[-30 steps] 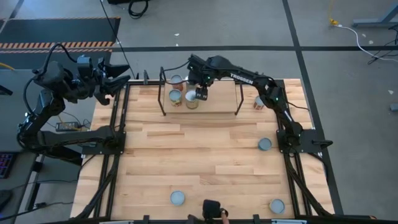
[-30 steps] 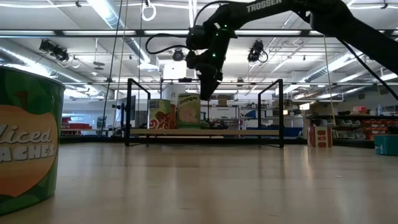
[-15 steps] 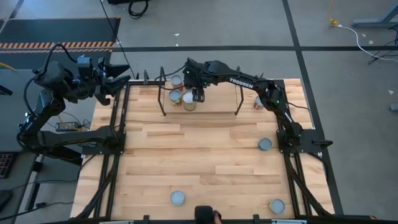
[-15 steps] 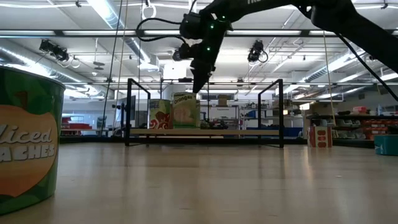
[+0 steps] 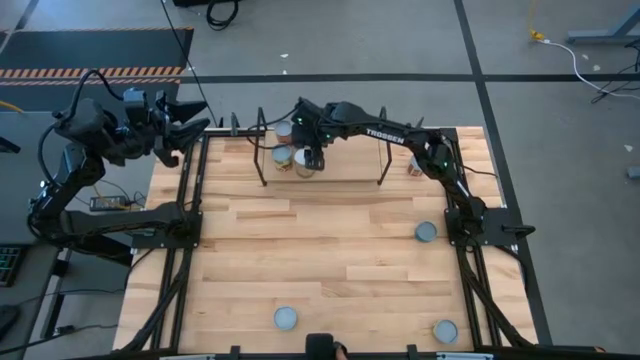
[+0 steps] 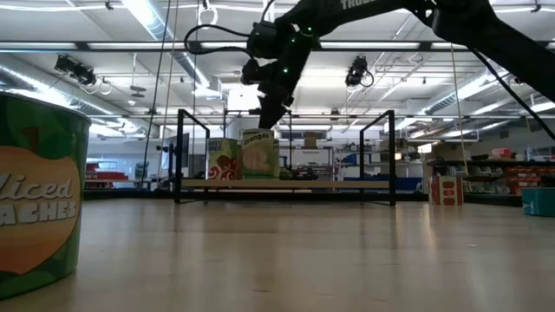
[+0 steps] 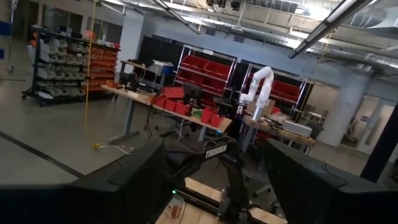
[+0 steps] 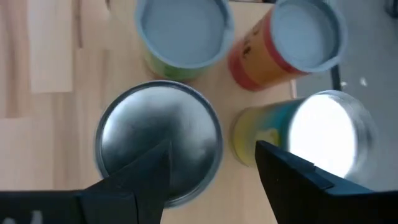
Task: Pick and place cans onto a shelf
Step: Put the canned oranges on the shelf
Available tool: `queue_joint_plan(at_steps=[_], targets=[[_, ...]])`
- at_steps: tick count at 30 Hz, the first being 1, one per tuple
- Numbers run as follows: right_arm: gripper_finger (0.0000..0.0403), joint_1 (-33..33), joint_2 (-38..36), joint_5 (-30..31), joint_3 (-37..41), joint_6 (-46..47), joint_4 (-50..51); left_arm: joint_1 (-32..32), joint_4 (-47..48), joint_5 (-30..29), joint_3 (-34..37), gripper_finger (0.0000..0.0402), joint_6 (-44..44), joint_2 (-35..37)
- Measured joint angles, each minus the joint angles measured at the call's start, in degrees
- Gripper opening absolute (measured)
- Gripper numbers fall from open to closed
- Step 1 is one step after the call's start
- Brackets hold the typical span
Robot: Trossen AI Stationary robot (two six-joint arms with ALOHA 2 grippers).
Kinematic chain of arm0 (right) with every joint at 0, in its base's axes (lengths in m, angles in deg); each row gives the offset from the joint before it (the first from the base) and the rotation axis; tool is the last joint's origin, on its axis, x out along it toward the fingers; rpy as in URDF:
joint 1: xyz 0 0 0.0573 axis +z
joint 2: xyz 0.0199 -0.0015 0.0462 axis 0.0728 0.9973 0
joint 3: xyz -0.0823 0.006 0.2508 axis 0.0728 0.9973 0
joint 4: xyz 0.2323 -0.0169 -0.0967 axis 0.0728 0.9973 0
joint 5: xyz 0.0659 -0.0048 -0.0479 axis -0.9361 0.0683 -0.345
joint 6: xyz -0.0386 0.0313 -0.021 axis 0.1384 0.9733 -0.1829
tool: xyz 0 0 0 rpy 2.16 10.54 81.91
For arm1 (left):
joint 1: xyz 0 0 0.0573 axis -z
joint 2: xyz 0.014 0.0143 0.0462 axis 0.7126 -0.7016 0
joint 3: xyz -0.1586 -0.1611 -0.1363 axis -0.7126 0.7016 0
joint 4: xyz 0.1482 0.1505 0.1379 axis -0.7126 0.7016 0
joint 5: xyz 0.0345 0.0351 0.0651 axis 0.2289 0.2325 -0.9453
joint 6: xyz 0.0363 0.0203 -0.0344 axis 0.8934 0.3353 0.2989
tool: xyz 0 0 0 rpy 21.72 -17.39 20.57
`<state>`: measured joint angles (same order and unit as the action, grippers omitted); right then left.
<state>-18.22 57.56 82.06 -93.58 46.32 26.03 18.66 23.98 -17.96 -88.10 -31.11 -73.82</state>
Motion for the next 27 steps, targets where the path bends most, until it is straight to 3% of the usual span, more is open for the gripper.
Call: queue_joint_plan(at_steps=[8, 14, 19, 27], targets=[[0.0238, -0.13, -0.02, 0.21, 0.00, -0.19, -0.79, 0.02, -0.24, 1.46, 0.00, 0.0274, -0.02, 0.00], [0.0238, -0.18, -0.02, 4.78, 0.00, -2.16, -0.98, 0.00, -0.34, 1.54, 0.00, 0.0274, 1.59, 0.00], [0.0238, -0.15, -0.02, 5.00, 0.00, -2.59, -1.01, 0.01, -0.43, 1.56, 0.00, 0.0274, -0.02, 0.00], [0.0238, 1.55, -0.04, -3.18, 0.71, 0.13, -2.75, 0.02, -0.45, 1.56, 0.00, 0.0274, -0.51, 0.00]])
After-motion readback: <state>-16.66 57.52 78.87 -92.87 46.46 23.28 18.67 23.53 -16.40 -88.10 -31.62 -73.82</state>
